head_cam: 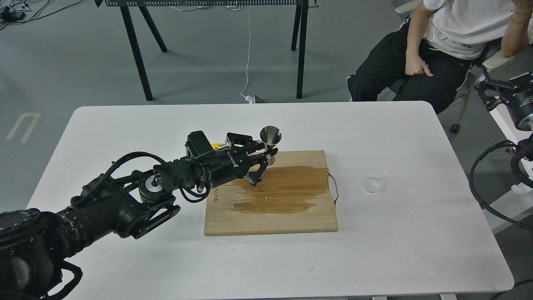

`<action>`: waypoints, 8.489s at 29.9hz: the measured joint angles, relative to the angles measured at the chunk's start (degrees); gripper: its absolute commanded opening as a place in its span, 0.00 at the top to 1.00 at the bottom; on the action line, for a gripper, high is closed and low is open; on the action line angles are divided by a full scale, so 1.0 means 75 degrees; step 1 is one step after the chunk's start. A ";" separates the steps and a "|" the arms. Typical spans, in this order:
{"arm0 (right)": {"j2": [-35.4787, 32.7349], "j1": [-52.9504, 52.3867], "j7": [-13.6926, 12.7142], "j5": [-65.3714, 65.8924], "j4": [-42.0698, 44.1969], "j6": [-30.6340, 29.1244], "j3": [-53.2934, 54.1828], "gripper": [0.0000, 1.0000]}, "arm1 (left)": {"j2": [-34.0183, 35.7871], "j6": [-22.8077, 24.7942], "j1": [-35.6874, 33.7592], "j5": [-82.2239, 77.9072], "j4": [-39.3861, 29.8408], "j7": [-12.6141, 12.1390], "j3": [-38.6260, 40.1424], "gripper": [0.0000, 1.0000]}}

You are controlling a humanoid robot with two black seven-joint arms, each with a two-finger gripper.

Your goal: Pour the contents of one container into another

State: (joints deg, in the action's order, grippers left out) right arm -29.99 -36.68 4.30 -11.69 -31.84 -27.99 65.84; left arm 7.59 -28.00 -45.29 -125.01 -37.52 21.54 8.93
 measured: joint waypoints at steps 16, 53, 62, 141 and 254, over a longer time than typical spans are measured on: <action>-0.0047 0.0004 -0.0009 0.0000 -0.0008 0.0000 0.0010 0.00 | -0.0742 0.0001 0.0553 0.0000 0.1018 -0.0277 -0.0448 0.90; -0.0043 0.0017 -0.0008 0.0000 -0.0055 -0.0004 -0.0016 0.00 | 0.0192 0.0001 0.1062 0.0001 -0.0240 -0.0776 -0.0339 0.34; -0.0033 0.0028 -0.0009 0.0000 -0.0072 -0.0002 -0.0037 0.00 | 0.1401 0.0001 0.1595 0.0001 -0.1406 -0.0774 0.0232 0.32; 0.1047 0.6490 0.0253 -0.2362 -0.7209 0.2829 0.0961 0.00 | 0.2772 0.6113 0.1713 1.4697 -0.1906 -0.0252 0.5972 0.00; 0.2951 0.3147 -0.0296 -0.2144 -0.3499 0.4280 -0.0246 0.53 | 0.2686 0.6066 0.1622 1.4676 -0.1842 -0.0236 0.6046 0.00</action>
State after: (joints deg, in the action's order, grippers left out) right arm -7.85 -13.08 2.09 -27.77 -58.08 4.11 63.99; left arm 27.73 17.49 -33.12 -14.94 -51.33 19.78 54.27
